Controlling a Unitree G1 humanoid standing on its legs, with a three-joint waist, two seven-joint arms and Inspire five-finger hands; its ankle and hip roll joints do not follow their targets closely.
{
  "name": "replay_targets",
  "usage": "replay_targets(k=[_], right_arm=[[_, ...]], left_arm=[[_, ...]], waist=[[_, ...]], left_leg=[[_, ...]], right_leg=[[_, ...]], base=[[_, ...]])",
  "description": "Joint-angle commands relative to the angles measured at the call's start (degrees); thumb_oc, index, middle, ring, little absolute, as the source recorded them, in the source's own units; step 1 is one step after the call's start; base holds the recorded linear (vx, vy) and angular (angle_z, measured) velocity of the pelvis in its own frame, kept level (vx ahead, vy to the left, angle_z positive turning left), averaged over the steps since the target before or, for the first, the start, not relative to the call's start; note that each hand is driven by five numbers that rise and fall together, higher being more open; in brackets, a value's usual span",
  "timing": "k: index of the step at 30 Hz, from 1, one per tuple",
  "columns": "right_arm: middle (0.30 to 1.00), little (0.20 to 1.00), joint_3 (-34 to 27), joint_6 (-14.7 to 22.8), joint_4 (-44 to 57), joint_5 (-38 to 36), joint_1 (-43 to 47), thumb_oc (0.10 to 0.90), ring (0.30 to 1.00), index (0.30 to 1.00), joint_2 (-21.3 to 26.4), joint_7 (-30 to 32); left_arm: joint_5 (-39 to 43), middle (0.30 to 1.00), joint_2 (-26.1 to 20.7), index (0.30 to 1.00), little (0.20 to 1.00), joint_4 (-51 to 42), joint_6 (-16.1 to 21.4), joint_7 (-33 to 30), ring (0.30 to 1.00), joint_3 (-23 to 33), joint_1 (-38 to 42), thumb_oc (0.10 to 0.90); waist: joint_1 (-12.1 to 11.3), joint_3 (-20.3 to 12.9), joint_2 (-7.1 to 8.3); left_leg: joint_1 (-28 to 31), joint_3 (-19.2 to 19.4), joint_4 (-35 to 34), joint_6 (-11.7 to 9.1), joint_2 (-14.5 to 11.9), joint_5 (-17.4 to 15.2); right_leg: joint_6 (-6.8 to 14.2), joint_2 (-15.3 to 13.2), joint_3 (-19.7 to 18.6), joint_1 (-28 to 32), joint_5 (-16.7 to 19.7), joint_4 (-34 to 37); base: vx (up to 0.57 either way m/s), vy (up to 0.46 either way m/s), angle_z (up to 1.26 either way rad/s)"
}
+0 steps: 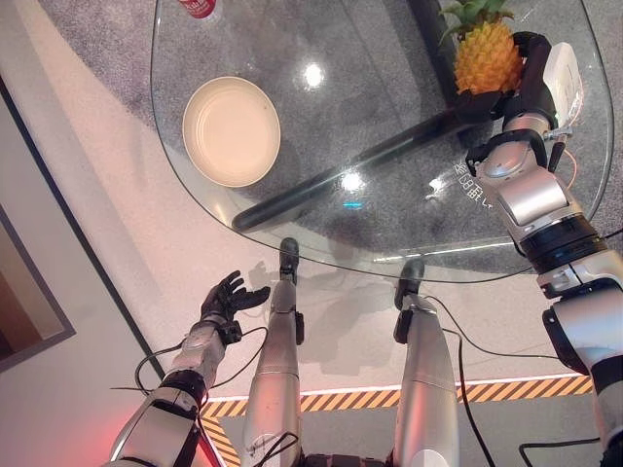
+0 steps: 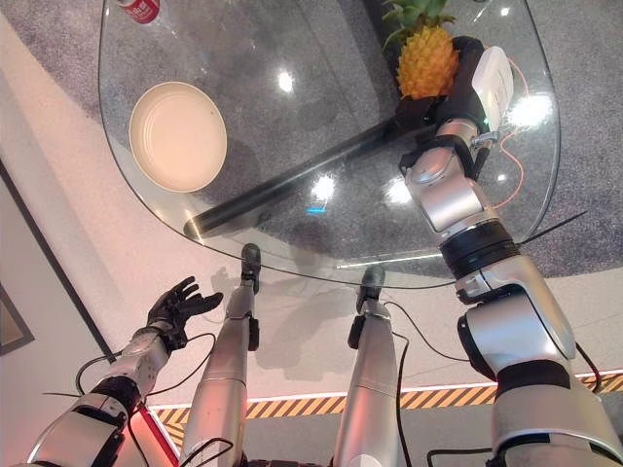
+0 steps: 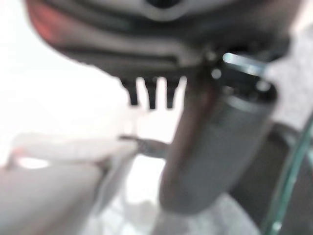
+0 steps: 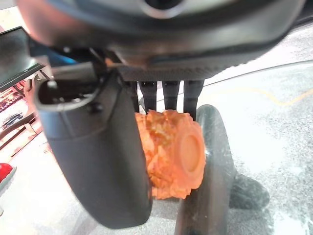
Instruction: Pick up the fruit to the plate
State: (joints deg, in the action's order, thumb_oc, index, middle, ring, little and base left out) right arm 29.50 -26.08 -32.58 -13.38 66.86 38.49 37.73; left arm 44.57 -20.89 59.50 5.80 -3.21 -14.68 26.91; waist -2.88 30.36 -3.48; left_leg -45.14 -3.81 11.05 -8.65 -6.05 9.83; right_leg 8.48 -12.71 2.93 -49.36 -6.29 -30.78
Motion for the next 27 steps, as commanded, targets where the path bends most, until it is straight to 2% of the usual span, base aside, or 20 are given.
replay_targets(k=[1, 6, 9, 14, 22, 27], right_arm=[[0.3, 0.2, 2.3, 1.5, -1.0, 2.1, 3.6, 0.1, 0.3, 0.3, 1.8, 0.0], [0.3, 0.2, 1.1, 2.6, 0.0, 2.5, 2.4, 0.1, 0.3, 0.3, 1.5, 1.4], [0.3, 0.2, 0.5, 2.8, 0.7, 2.8, 2.1, 0.1, 0.3, 0.3, 1.4, 2.0], [0.3, 0.2, -0.9, 4.0, 3.2, 3.4, 0.8, 0.1, 0.3, 0.3, 1.6, 3.4], [0.3, 0.2, -4.8, 8.8, 7.4, 7.0, -4.3, 0.1, 0.3, 0.3, 1.0, 5.3], [0.3, 0.2, -6.1, 11.0, 10.1, 12.4, -6.8, 0.1, 0.3, 0.3, 0.6, 7.0]], left_arm=[[6.1, 0.9, -3.3, 0.9, 0.9, -0.1, 2.9, -2.7, 0.9, 2.7, -0.8, 0.8], [12.2, 0.9, -3.7, 0.9, 0.9, -2.3, 6.4, -6.3, 0.9, 6.9, 0.1, 0.8], [13.1, 0.9, -4.2, 0.9, 0.9, -3.4, 7.7, -8.4, 0.9, 8.6, 0.5, 0.8], [15.4, 0.9, -5.2, 0.9, 0.9, -7.9, 13.3, -14.6, 0.9, 12.0, 2.8, 0.8], [12.1, 0.9, -8.1, 0.9, 0.9, -14.7, 23.2, -26.4, 0.9, 15.3, 9.0, 0.8], [7.4, 0.9, -9.2, 0.9, 0.9, -19.9, 28.3, -30.1, 0.9, 15.8, 13.1, 0.8]], waist=[[-1.5, -0.6, 0.36], [-1.6, -0.6, 0.51], [-1.6, -0.6, 0.53], [-1.4, -0.6, 0.71], [-0.4, -0.6, 1.67], [0.3, -0.6, 2.14]], left_leg=[[0.1, 2.8, 4.1, 4.4, 4.9, -4.7], [0.0, 2.5, 4.2, 4.4, 4.9, -4.8], [-0.1, 2.3, 4.3, 4.3, 4.9, -4.9], [-0.3, 2.2, 4.4, 4.2, 4.9, -5.0], [-0.9, 1.9, 5.0, 3.9, 4.8, -5.4], [-1.7, 1.9, 5.4, 3.7, 4.6, -5.7]], right_leg=[[-2.9, 3.3, 6.6, 3.6, 9.1, 12.3], [-2.9, 3.3, 6.6, 3.4, 8.7, 11.8], [-2.9, 3.3, 6.6, 3.4, 8.5, 11.7], [-3.1, 3.5, 6.3, 3.2, 8.1, 11.4], [-2.7, 3.9, 5.7, 2.6, 7.9, 11.1], [-2.5, 4.2, 5.2, 2.0, 7.7, 10.9]], base=[[0.0, 0.0, 0.0], [0.0, 0.0, 0.0], [0.0, 0.0, 0.0], [0.0, 0.0, 0.0], [0.0, -0.014, 0.02], [-0.01, -0.02, 0.06]])
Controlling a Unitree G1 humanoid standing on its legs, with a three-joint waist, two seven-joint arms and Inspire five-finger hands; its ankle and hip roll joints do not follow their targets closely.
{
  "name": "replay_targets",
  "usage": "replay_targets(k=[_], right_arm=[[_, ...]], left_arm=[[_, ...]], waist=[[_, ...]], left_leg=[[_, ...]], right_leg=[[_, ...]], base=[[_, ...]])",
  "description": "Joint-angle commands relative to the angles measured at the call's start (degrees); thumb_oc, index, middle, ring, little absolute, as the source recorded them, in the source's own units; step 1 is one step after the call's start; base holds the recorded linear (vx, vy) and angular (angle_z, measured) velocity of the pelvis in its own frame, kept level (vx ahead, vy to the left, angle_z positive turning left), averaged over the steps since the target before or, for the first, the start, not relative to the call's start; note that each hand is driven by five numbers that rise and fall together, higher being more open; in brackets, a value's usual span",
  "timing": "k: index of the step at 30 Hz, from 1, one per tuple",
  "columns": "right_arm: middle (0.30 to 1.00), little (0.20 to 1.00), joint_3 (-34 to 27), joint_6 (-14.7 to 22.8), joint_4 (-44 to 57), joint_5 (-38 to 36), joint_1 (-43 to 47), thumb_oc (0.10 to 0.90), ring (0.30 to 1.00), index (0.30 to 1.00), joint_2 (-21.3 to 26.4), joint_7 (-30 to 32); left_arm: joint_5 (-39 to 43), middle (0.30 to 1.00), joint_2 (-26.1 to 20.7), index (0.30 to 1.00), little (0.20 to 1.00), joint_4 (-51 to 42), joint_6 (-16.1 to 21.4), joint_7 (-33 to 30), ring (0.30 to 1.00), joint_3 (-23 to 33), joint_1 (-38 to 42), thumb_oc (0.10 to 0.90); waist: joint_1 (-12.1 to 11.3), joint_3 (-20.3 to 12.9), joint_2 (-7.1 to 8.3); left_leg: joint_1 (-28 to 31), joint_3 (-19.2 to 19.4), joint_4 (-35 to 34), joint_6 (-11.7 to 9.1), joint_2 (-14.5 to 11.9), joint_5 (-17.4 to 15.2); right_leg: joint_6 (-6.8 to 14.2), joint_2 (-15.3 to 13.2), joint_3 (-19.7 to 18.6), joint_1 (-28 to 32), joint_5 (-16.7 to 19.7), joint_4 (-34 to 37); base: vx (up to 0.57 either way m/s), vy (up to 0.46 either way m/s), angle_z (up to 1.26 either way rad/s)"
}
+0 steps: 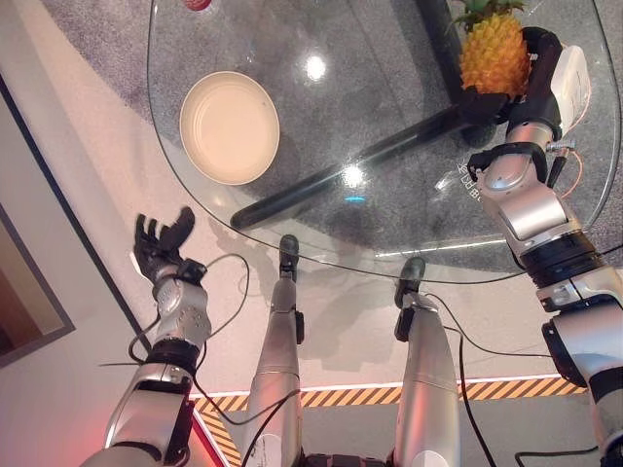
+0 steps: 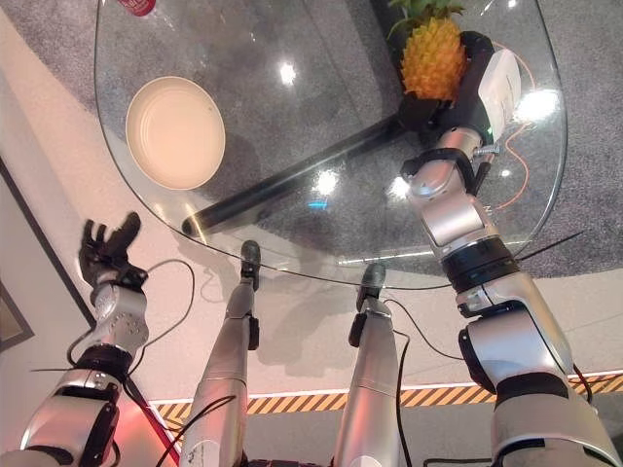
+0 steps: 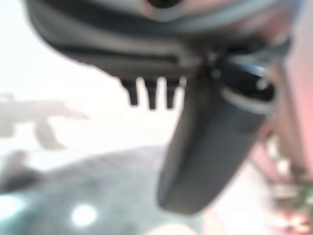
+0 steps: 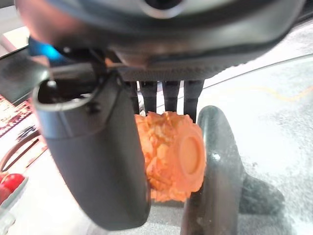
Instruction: Pick up the fruit to the plate
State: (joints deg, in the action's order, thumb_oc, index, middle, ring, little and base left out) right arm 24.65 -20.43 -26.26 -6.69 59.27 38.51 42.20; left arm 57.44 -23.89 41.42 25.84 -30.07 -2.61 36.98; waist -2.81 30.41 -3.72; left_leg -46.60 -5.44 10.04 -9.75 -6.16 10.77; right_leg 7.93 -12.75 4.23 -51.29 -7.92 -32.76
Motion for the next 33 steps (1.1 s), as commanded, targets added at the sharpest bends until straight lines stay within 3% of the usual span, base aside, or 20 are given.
replay_targets(k=[1, 7, 15, 24, 33], right_arm=[[0.3, 0.2, -1.6, 6.1, 4.2, 6.5, 0.2, 0.1, 0.3, 0.3, 0.7, 2.9], [0.3, 0.2, -3.9, 10.1, 6.6, 11.6, -3.4, 0.1, 0.3, 0.3, 0.2, 3.6], [0.3, 0.2, -5.7, 13.0, 11.7, 18.7, -6.3, 0.1, 0.3, 0.3, -1.1, 1.1], [0.3, 0.2, -6.0, 15.9, 16.9, 24.6, -8.3, 0.1, 0.3, 0.3, -2.3, -1.0], [0.3, 0.2, -5.6, 17.1, 21.7, 26.3, -8.5, 0.1, 0.3, 0.3, -1.8, -4.2]], left_arm=[[-6.2, 0.9, -6.4, 0.9, 0.9, -2.7, 9.0, -3.7, 0.9, 3.9, 3.5, 0.8], [-10.2, 0.9, -6.6, 0.9, 0.9, -8.2, 11.9, -4.3, 0.9, 4.1, 6.6, 0.8], [-12.7, 0.9, -3.3, 0.9, 0.9, -16.5, 12.9, 1.6, 0.9, 4.3, 6.7, 0.8], [-10.8, 0.9, -1.0, 0.9, 0.9, -24.4, 9.2, 13.0, 0.9, 1.3, 6.2, 0.8], [-7.7, 0.9, -0.6, 0.9, 0.9, -28.2, 4.1, 19.8, 0.9, -2.1, 6.4, 0.8]], waist=[[0.4, -0.6, 2.44], [1.3, -0.6, 2.69], [1.7, -0.6, 2.99], [2.4, -0.6, 3.3], [3.1, -0.6, 3.62]], left_leg=[[-0.3, 3.6, 6.4, 4.7, 4.7, -6.7], [-0.7, 3.7, 6.6, 4.4, 4.6, -7.2], [-0.8, 3.9, 5.9, 4.3, 4.5, -7.4], [-0.2, 4.2, 5.0, 4.3, 4.5, -7.3], [0.4, 4.9, 4.4, 4.4, 4.4, -7.2]], right_leg=[[-1.8, 4.2, 3.8, 3.8, 9.3, 13.0], [-1.4, 4.3, 3.3, 3.3, 9.4, 13.3], [-0.9, 4.6, 3.0, 3.6, 9.6, 14.3], [-0.3, 4.7, 2.8, 4.2, 10.1, 15.4], [0.2, 4.8, 2.7, 4.7, 10.7, 16.2]], base=[[0.0, 0.0, 0.0], [0.0, 0.0, 0.0], [0.0, 0.0, 0.0], [0.0, -0.001, 0.0], [0.0, 0.0, 0.0]])
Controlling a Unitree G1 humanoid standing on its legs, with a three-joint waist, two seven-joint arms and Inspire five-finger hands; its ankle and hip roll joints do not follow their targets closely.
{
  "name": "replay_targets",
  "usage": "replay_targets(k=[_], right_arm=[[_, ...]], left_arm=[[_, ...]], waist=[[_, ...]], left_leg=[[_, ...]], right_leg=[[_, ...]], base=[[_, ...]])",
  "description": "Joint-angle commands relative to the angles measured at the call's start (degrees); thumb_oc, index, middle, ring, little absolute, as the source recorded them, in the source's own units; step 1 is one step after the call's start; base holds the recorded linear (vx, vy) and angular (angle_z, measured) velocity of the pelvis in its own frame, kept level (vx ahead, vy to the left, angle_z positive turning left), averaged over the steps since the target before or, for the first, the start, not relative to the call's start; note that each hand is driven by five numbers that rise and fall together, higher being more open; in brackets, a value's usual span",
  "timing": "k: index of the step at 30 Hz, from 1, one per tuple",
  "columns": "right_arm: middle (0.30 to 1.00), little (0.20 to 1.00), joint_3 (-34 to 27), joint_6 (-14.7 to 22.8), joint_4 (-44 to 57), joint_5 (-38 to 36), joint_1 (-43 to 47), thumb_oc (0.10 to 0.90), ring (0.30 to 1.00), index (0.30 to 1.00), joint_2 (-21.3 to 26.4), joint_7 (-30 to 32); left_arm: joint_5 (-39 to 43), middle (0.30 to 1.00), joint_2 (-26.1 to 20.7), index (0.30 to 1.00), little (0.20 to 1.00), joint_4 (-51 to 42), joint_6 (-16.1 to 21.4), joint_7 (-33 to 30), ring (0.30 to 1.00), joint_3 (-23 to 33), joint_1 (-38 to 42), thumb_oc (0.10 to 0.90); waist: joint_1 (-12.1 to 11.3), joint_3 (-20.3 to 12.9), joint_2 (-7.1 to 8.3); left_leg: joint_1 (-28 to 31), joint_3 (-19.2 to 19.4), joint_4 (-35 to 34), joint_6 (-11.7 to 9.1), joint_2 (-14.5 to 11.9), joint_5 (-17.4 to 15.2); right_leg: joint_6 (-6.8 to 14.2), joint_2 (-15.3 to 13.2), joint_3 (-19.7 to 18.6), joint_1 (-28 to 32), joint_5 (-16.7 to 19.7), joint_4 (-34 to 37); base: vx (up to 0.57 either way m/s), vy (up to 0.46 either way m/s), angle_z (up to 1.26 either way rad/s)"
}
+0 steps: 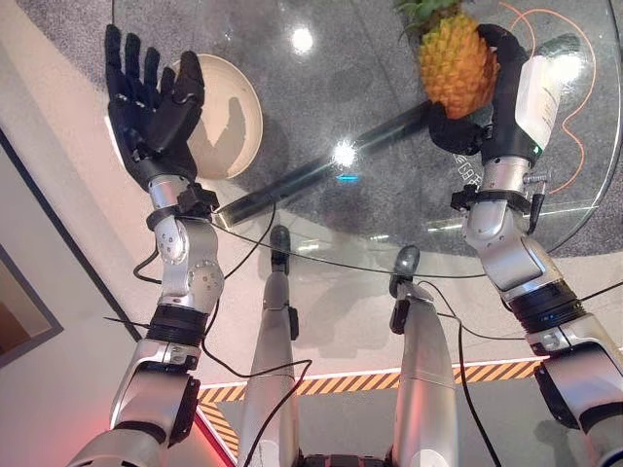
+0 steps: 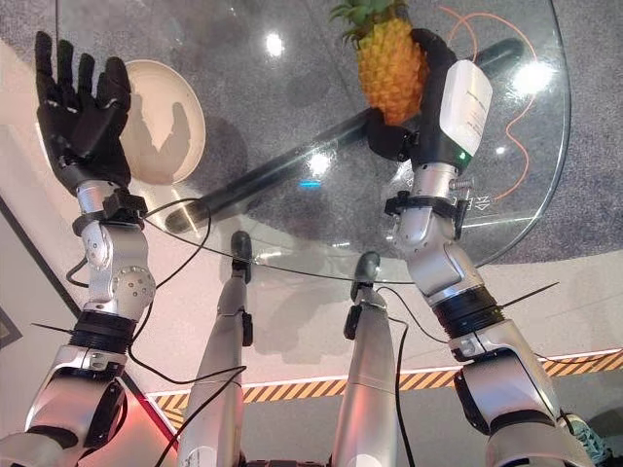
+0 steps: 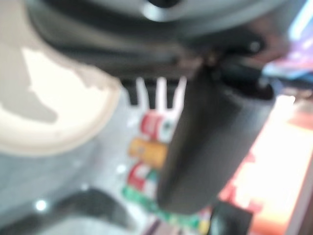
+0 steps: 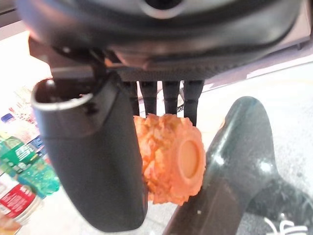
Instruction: Pick up the fruit to the plate
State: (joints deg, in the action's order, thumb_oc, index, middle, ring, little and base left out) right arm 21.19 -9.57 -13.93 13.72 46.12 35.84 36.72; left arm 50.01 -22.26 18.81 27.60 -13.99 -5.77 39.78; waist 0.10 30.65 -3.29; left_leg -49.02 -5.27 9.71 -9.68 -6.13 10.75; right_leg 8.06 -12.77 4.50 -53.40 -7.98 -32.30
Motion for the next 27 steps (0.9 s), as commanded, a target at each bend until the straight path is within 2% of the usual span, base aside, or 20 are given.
replay_targets(k=[1, 14, 19, 27], right_arm=[[0.3, 0.2, -2.2, 6.6, 10.0, 6.0, 4.7, 0.1, 0.3, 0.3, 1.0, 0.8], [0.3, 0.2, 0.2, 8.5, 16.8, 6.9, 5.2, 0.1, 0.3, 0.3, 2.4, -4.6], [0.3, 0.2, 1.4, 8.9, 18.1, 6.6, 6.4, 0.1, 0.3, 0.3, 2.7, -6.6], [0.3, 0.2, 3.2, 8.7, 20.0, 5.7, 8.2, 0.1, 0.3, 0.3, 3.2, -8.6]], left_arm=[[0.2, 0.9, -2.2, 0.9, 0.9, -6.0, 1.3, 4.6, 0.9, 0.8, 3.7, 0.8], [11.7, 0.9, -1.6, 0.9, 0.9, -10.0, -7.3, 11.8, 0.9, -2.4, 2.1, 0.8], [15.9, 0.9, -1.4, 0.9, 0.9, -10.5, -9.5, 13.2, 0.9, -3.6, 2.4, 0.8], [18.2, 0.9, -0.8, 0.9, 0.9, -11.3, -11.5, 13.6, 0.9, -4.9, 3.2, 0.8]], waist=[[0.2, -0.9, 3.24], [0.5, -0.9, 2.71], [0.6, -0.9, 2.6], [0.5, -0.9, 2.69]], left_leg=[[2.4, 4.8, 4.6, 4.3, 4.3, -6.7], [2.8, 5.5, 4.9, 4.4, 4.2, -7.0], [2.8, 5.6, 4.8, 4.3, 4.1, -6.8], [2.6, 5.7, 4.6, 4.4, 4.2, -6.5]], right_leg=[[0.1, 4.7, 2.4, 6.5, 11.3, 15.9], [0.5, 4.1, 2.8, 7.1, 11.3, 16.4], [0.6, 3.9, 2.8, 7.2, 11.4, 16.7], [0.6, 3.6, 3.2, 7.2, 11.7, 17.0]], base=[[0.0, 0.0, 0.0], [0.0, 0.0, 0.0], [0.0, 0.0, 0.0], [0.0, 0.0, 0.0]])
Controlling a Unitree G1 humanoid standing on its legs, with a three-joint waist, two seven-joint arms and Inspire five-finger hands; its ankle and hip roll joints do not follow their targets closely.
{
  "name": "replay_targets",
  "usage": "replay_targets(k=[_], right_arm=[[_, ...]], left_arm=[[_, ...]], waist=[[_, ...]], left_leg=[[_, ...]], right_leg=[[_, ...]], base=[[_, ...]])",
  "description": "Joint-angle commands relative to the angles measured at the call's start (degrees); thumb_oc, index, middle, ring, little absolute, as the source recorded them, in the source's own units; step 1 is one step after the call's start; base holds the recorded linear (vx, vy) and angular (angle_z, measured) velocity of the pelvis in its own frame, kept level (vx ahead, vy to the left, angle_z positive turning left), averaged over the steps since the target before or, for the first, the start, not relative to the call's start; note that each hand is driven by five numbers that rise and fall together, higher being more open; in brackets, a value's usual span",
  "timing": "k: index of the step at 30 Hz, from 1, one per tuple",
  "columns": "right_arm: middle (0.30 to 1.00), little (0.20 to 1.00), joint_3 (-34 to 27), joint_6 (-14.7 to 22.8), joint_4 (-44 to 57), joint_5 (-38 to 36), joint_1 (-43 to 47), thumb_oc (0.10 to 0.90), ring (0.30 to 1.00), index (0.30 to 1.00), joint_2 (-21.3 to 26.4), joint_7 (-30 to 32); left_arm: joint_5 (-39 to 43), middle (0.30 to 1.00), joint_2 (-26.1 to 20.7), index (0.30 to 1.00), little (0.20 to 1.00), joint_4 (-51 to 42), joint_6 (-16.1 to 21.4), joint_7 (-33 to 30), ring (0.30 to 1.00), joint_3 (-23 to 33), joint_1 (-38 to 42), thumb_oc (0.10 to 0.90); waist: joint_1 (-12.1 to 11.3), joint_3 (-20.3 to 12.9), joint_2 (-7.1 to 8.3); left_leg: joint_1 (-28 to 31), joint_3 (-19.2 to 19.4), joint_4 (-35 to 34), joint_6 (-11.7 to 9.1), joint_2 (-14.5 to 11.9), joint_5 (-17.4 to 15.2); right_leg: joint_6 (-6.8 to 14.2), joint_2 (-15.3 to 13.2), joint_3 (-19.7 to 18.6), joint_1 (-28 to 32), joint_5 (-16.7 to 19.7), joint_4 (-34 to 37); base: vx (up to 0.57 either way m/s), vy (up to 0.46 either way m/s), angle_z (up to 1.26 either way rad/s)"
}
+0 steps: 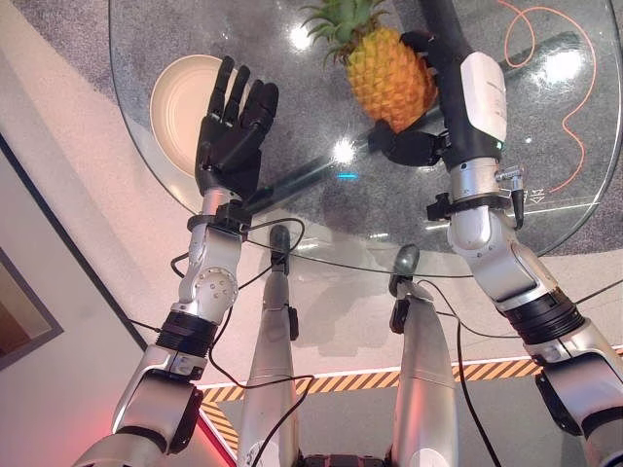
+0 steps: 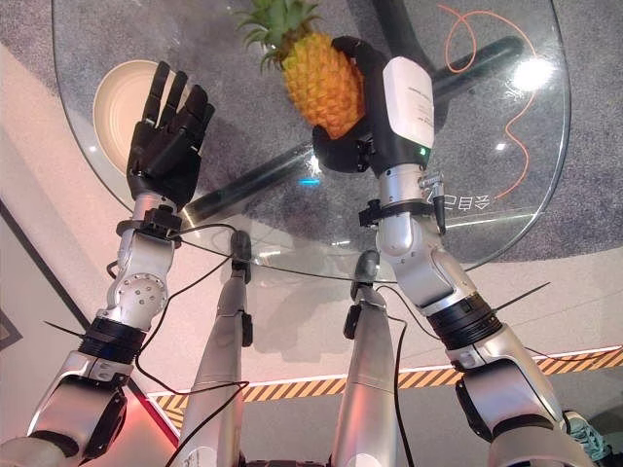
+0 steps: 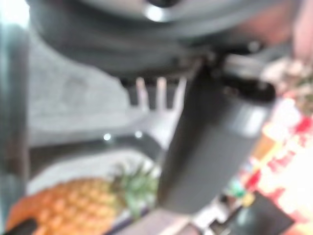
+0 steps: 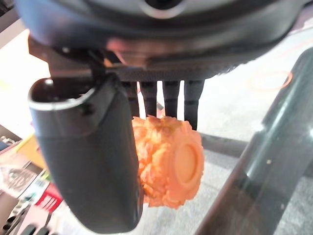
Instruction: Pick up the fruit to the plate
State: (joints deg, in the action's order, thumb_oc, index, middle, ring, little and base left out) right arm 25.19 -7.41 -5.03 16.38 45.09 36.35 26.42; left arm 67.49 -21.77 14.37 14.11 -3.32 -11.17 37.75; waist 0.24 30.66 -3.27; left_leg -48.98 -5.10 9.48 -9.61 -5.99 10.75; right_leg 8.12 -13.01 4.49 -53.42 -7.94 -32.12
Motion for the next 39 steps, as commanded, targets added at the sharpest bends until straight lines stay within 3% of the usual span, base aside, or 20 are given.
replay_targets(k=[1, 25, 39], right_arm=[[0.3, 0.2, -0.6, 6.6, 11.3, 2.9, 9.4, 0.1, 0.3, 0.3, 2.7, 1.5], [0.3, 0.2, 3.9, 5.6, 16.6, 1.6, 13.0, 0.1, 0.3, 0.3, 1.5, -3.4], [0.3, 0.2, 5.4, 4.4, 17.2, 1.6, 12.8, 0.1, 0.3, 0.3, 1.2, -4.9]], left_arm=[[1.1, 0.9, -1.3, 0.9, 0.9, -7.0, 2.1, 3.0, 0.9, 0.3, 5.2, 0.8], [1.9, 0.9, -0.4, 0.9, 0.9, -9.7, 1.2, 1.4, 0.9, -2.1, 6.9, 0.8], [3.7, 0.9, 0.2, 0.9, 0.9, -11.5, 2.8, 4.7, 0.9, -2.3, 6.4, 0.8]], waist=[[0.4, -0.9, 2.65], [0.0, -0.9, 2.6], [-0.3, -0.9, 2.58]], left_leg=[[2.5, 5.5, 4.9, 4.4, 4.1, -6.5], [2.5, 5.5, 4.5, 4.4, 4.2, -5.9], [2.3, 5.4, 4.6, 4.4, 4.4, -5.8]], right_leg=[[0.6, 3.9, 3.2, 7.1, 11.7, 16.8], [0.3, 3.7, 3.6, 7.6, 11.8, 17.2], [0.0, 3.9, 3.6, 7.4, 11.5, 17.0]], base=[[0.0, 0.0, 0.0], [0.0, 0.0, 0.0], [0.0, 0.0, 0.0]])
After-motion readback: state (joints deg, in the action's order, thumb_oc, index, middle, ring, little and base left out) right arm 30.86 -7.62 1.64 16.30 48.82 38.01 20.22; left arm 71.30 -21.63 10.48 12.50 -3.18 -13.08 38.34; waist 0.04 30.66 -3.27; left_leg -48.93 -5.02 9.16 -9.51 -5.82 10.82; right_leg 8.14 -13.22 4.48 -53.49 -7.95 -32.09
